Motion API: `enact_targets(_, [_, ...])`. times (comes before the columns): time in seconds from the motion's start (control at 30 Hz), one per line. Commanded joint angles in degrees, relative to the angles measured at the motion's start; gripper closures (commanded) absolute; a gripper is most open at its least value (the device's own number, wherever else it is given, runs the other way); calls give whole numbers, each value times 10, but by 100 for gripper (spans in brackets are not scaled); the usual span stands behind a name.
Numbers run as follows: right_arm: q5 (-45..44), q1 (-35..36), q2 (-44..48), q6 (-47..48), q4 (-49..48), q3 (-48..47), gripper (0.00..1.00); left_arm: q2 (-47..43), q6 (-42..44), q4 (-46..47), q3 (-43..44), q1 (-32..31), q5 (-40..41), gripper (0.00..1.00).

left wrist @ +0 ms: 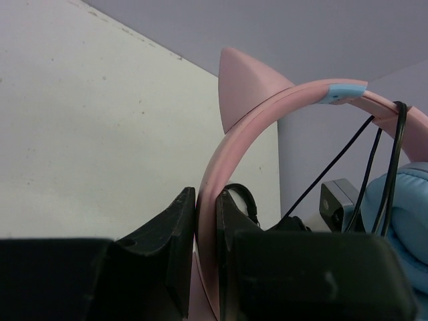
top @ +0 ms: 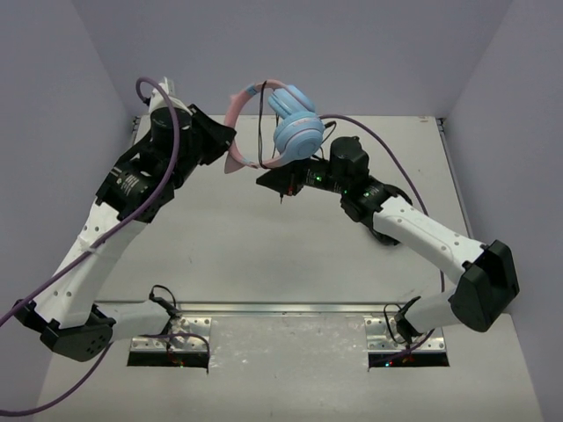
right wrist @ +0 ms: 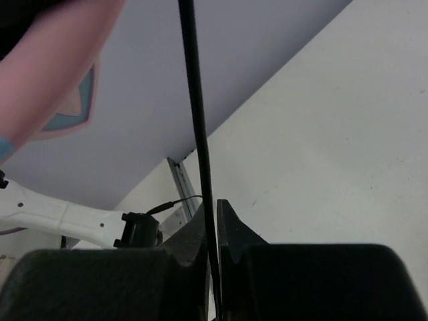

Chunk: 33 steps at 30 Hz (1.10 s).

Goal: Wrap the headphones

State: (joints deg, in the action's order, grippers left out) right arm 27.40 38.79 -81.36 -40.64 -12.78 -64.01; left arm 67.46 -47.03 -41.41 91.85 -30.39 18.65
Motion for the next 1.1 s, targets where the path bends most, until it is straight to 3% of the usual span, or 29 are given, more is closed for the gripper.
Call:
enact_targets(0.0, [29, 11, 23, -22, -41, 8, 93, -1, -47, 113, 44, -4, 38, 100])
enact_targets(0.37, [0, 15, 62, -44, -73, 46, 88, 10, -32, 118, 59, -3, 60, 100])
enact_targets(0.5, [-9, 15, 74, -42, -74, 42, 99, 0, -29, 130, 27, -3, 47, 100])
enact_targets(0.77, [-44, 35, 102, -62, -121, 85, 99, -8, -58, 135, 2, -3, 93, 100])
enact_targets(1.07, [-118, 81, 83, -35, -66, 42, 97, 5, -113, 150, -4, -3, 127, 100])
